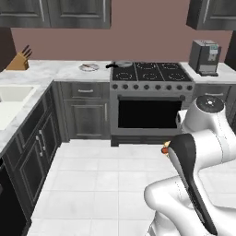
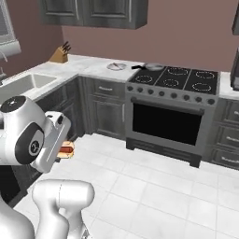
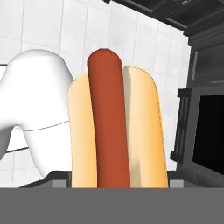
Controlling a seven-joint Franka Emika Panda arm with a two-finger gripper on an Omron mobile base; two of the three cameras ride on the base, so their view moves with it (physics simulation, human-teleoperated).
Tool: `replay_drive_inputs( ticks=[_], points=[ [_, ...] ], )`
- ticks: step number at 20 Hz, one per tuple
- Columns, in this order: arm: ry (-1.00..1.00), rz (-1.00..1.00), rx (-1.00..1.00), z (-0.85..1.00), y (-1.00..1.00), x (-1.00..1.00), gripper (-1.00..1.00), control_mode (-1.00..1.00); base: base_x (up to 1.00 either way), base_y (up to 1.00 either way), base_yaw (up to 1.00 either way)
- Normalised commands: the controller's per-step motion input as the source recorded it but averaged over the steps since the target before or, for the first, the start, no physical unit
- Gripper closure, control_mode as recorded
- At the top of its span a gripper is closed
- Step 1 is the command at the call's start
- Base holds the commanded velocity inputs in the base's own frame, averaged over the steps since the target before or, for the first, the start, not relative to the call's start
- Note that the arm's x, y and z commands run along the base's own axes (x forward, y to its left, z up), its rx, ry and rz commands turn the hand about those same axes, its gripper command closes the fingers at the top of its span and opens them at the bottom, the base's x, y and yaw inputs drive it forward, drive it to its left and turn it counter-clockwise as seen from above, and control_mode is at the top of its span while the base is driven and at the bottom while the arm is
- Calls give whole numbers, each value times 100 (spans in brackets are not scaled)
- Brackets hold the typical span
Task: Place the cold items (onion and orange) from the fridge in one tupperware on the dining counter. Place the warm items (hot dog and kebab skewer) in the stove area in another tupperware.
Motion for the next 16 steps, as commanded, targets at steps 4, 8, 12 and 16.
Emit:
replay_drive_inputs(
  ticks=[4,8,12,16],
  points=[
    [0,0,0,0,0,0,100,100,-89,-21,-18],
    [0,0,0,0,0,0,100,100,-76,-24,-27],
    [0,0,0,0,0,0,100,100,-97,-14,-26],
    [0,0,0,0,0,0,100,100,-100,-16,-26]
  ],
)
